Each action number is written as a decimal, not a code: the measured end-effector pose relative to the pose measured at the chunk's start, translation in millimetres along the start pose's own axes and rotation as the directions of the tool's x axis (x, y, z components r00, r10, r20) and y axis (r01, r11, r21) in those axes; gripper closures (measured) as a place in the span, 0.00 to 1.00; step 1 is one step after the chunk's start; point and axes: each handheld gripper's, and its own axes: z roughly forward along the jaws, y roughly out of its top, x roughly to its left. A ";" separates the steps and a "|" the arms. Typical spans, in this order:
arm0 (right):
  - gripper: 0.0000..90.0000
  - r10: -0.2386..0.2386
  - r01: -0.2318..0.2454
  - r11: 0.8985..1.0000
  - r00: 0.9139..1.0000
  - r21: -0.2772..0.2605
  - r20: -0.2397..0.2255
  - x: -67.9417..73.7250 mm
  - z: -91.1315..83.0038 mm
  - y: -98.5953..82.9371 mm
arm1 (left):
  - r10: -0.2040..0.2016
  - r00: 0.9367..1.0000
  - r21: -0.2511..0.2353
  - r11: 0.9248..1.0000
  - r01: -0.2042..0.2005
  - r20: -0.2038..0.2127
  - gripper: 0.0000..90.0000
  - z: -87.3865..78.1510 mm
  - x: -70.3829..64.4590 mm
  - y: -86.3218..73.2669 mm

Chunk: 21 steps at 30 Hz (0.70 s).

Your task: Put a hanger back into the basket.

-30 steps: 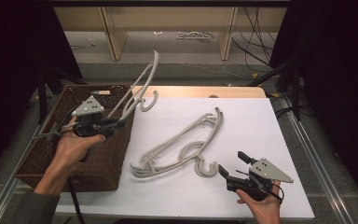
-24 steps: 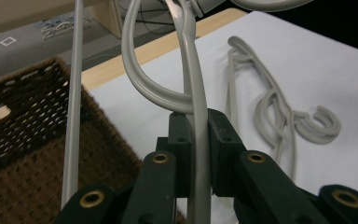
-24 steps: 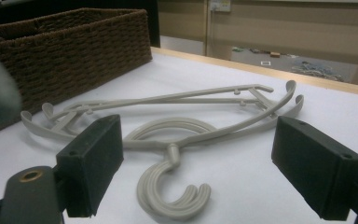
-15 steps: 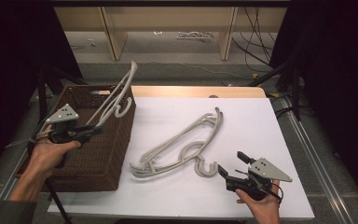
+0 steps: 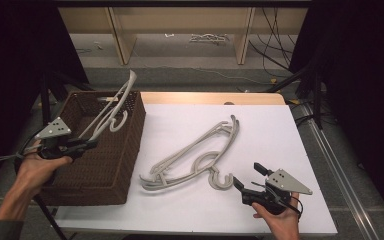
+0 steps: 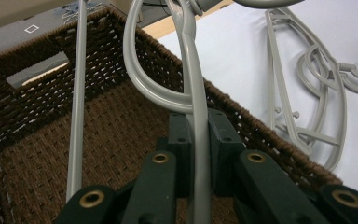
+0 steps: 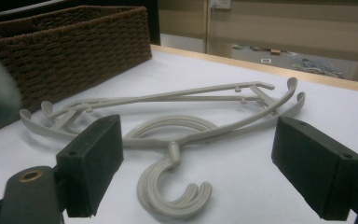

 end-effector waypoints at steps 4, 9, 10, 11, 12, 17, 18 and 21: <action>0.19 0.002 -0.002 1.000 1.000 -0.001 0.003 -1.1 0.7 -1.3 | -0.002 1.000 0.020 1.000 0.002 -0.006 0.90 -1.0 3.5 -11.2; 0.19 0.009 -0.009 1.000 1.000 -0.007 -0.001 -0.9 3.5 -2.7 | 0.017 1.000 0.067 0.998 -0.017 -0.008 0.90 -6.2 7.8 -19.4; 0.19 0.009 -0.009 1.000 1.000 -0.011 0.000 -1.0 3.3 -2.4 | 0.015 1.000 0.069 0.998 -0.014 -0.009 0.90 -6.6 7.6 -20.3; 0.19 0.009 -0.009 1.000 1.000 -0.013 -0.001 -1.1 3.3 -2.2 | 0.022 1.000 0.075 0.997 -0.022 -0.005 0.90 -7.1 7.8 -21.3; 0.19 0.009 -0.009 1.000 1.000 -0.008 0.002 -1.5 3.2 -2.3 | 0.029 1.000 0.078 0.997 -0.029 -0.003 0.90 -7.3 7.9 -21.8; 0.19 0.003 -0.003 1.000 1.000 0.001 0.013 -2.5 1.7 -2.0 | 0.060 0.998 0.092 0.994 -0.061 0.014 0.90 -5.6 5.3 -22.0; 0.19 0.003 -0.003 1.000 1.000 0.001 0.013 -2.5 1.7 -2.0 | 0.060 0.998 0.092 0.994 -0.061 0.014 0.90 -5.6 5.3 -22.0; 0.19 0.013 -0.013 1.000 1.000 -0.014 0.004 -2.9 2.7 -2.2 | 0.072 0.997 0.117 0.990 -0.074 0.014 0.90 -3.8 7.2 -23.2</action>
